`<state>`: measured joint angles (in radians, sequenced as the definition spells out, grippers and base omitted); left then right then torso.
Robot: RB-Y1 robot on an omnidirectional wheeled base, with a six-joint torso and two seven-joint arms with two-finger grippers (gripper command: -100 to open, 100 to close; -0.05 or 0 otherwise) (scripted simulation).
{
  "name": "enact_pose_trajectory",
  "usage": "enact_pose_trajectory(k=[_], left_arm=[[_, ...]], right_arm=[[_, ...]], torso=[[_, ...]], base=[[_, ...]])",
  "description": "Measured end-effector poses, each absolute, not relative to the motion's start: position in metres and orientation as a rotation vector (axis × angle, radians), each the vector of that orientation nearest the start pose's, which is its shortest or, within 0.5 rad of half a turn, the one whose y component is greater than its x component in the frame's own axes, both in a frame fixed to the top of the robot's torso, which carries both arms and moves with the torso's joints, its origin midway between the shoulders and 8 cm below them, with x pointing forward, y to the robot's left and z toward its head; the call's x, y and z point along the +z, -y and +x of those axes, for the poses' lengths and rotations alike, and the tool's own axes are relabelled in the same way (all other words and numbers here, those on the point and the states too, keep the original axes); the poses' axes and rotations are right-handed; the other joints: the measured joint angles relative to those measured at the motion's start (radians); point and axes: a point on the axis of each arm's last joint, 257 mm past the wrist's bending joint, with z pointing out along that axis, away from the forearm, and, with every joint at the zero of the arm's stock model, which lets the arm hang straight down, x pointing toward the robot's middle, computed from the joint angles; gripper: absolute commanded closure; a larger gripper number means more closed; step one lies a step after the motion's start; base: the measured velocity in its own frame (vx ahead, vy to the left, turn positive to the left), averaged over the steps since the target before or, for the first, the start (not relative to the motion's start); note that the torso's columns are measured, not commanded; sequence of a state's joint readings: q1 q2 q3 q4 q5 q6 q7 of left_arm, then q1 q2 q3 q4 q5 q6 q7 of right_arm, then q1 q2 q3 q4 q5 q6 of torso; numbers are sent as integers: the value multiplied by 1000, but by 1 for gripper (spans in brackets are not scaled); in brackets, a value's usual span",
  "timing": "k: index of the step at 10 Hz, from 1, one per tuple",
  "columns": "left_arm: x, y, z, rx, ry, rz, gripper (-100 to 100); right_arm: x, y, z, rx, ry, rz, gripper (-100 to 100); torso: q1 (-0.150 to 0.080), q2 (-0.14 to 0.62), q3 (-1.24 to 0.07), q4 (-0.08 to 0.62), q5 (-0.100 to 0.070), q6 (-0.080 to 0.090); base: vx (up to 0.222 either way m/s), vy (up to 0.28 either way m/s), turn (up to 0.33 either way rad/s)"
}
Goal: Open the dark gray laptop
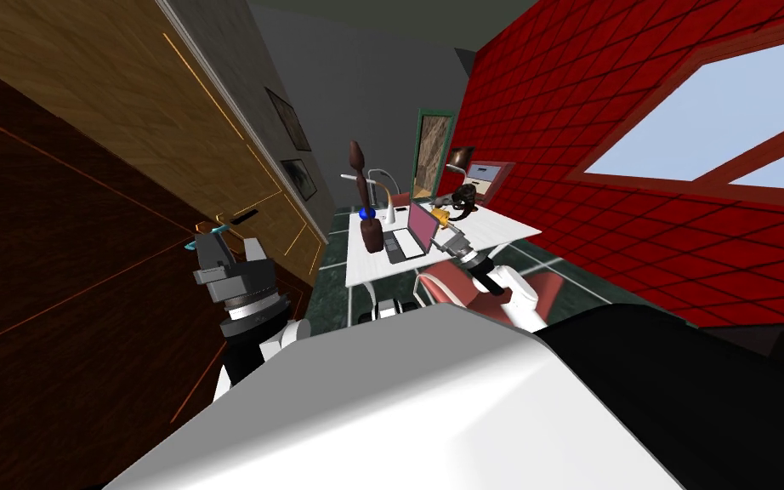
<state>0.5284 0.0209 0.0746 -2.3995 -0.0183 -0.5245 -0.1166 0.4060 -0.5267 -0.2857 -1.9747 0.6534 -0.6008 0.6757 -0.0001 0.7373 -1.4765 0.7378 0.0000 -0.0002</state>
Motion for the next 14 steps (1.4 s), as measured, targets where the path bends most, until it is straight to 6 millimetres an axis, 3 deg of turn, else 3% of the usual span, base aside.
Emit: enact_pose_trajectory(k=[10,11,14], left_arm=[[73,-290,308,-1123,-582,-481,0],[73,-290,309,-1123,-582,-481,0],[73,-290,308,-1124,-582,-481,0]], right_arm=[[-100,373,418,-463,-1181,-954,-100],[-100,373,418,-462,-1181,-954,100],[-97,373,414,-508,-1165,-1009,100]], torso=[[0,1,1,0,0,0],[0,2,1,0,0,0],[5,-4,-1,-4,2,0]], base=[[22,-6,54],[5,-6,-12],[25,90,-27]])
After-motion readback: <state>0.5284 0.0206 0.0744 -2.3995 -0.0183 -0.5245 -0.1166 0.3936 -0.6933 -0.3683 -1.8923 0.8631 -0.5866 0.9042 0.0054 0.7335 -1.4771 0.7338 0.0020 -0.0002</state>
